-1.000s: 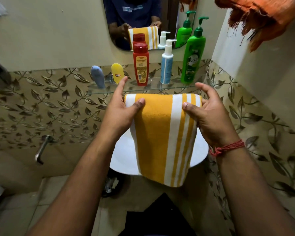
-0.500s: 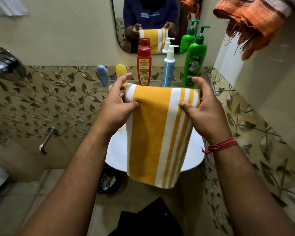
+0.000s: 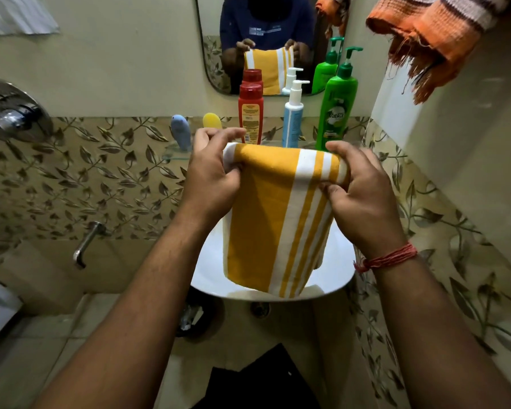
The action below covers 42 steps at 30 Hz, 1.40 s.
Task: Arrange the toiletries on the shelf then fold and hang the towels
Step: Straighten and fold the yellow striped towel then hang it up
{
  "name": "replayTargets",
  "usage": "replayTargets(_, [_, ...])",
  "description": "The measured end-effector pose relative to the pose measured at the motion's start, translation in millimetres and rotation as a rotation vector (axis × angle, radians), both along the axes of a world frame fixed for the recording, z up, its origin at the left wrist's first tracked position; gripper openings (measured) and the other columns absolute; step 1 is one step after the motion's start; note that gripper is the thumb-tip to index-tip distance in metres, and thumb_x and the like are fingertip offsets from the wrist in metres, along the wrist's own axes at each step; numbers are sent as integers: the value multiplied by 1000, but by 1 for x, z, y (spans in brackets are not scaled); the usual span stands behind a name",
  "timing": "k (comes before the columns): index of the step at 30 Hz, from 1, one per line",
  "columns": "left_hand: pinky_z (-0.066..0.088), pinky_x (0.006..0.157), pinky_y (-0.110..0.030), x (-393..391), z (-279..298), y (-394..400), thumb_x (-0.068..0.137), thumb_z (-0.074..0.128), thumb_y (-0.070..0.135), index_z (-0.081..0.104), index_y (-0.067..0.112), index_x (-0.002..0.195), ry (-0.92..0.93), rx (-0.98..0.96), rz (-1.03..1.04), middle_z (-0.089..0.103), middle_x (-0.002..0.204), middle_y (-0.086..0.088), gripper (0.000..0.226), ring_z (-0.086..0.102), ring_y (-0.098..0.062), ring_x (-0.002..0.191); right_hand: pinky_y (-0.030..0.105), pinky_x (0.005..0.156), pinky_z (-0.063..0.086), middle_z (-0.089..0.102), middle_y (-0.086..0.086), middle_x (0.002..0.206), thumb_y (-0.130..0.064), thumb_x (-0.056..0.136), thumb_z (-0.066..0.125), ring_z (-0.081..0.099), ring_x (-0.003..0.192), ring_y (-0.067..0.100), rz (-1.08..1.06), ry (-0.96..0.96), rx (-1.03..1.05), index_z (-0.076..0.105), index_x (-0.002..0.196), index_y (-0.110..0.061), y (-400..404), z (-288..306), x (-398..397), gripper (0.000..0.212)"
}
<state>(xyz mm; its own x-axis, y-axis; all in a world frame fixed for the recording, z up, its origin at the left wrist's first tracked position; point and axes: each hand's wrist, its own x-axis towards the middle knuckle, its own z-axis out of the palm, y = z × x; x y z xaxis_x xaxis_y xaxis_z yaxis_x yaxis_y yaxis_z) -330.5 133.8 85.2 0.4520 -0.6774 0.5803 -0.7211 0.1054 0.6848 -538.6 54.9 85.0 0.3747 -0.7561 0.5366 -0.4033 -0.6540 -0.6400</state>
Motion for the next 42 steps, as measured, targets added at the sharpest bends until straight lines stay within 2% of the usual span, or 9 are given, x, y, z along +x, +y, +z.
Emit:
replayTargets(4, [42,98,-11,4,7,-14,83,59,-11,65,14,129,-146,12,-29,44,117,-1,52,49,-17,115,30,85,52,52,7,110,8,82,52,51,100,17,-150,106,-138,62,119,-14,5,8,0,45])
replayTargets(6, [46,95,-22,7,9,-24,83,60,-7,69,15,121,-214,-34,-37,43,110,0,45,47,-21,111,41,84,52,46,6,105,1,83,54,50,99,23,-246,177,-220,64,112,-15,7,17,-5,35])
replayTargets(10, [31,84,-12,7,21,-44,81,62,1,72,24,108,-244,-104,-5,39,108,-1,37,37,-18,104,39,90,48,40,6,111,-13,83,60,43,104,24,-421,261,-291,67,109,-18,21,42,-17,27])
replayTargets(16, [56,77,-37,-11,72,-80,85,63,11,72,22,114,-143,-235,-329,61,104,-2,33,60,-18,92,40,75,52,36,0,103,-21,81,65,47,90,20,-639,311,-369,69,101,-19,48,106,-36,21])
replayTargets(25, [58,51,-37,-98,175,-113,97,55,3,69,20,102,652,-138,-1117,63,61,0,22,60,-16,47,33,53,54,65,4,79,-4,82,54,68,60,24,-908,439,-192,60,90,-20,94,243,-69,19])
replayTargets(29, [64,74,-46,-140,226,-115,101,53,6,64,13,108,762,-227,-1343,71,77,-12,15,73,-27,76,33,51,60,69,11,79,6,85,43,72,51,20,-996,255,-138,60,89,-17,99,307,-90,28])
replayTargets(32, [60,90,-48,-171,262,-132,94,63,19,62,21,123,591,-360,-1336,73,108,-12,29,72,-26,102,40,60,63,70,13,84,7,85,40,74,56,23,-1075,178,-232,59,91,-15,93,350,-110,30])
replayTargets(36, [45,107,-34,-211,296,-148,95,64,31,22,28,157,80,-388,-1277,54,147,-10,75,55,-20,130,45,73,62,67,18,99,0,87,48,75,76,30,-1207,253,-362,57,97,-13,58,379,-136,18])
replayTargets(42, [41,78,-36,-237,270,-176,99,42,45,65,25,115,-444,-506,-934,67,117,-8,35,60,-30,110,44,86,55,31,13,151,-22,88,66,65,101,37,-1125,852,-659,46,138,-13,21,310,-144,55])
